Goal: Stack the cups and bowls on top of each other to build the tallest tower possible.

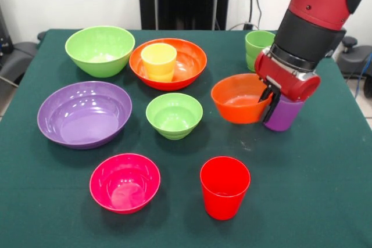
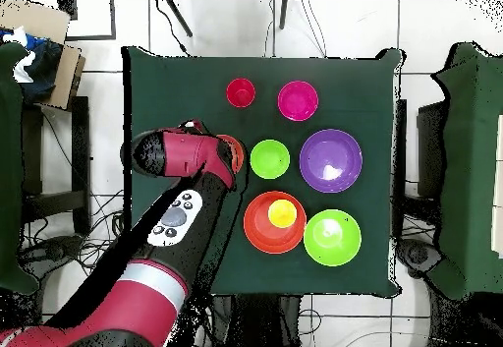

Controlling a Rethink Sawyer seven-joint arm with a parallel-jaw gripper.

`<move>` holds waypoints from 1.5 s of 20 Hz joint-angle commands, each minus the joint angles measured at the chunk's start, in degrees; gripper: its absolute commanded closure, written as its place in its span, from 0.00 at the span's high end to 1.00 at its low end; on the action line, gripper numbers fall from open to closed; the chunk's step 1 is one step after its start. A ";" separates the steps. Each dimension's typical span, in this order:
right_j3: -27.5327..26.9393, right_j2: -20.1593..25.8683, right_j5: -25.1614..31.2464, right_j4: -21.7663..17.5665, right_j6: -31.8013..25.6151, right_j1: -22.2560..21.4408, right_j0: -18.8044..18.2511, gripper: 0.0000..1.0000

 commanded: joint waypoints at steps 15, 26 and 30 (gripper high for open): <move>-28.52 3.37 35.94 -4.39 -6.42 1.17 -7.26 0.00; -49.68 1.80 49.54 -3.31 -8.83 7.25 -14.93 0.00; -47.89 2.03 51.42 -4.42 -13.63 3.68 -17.79 0.00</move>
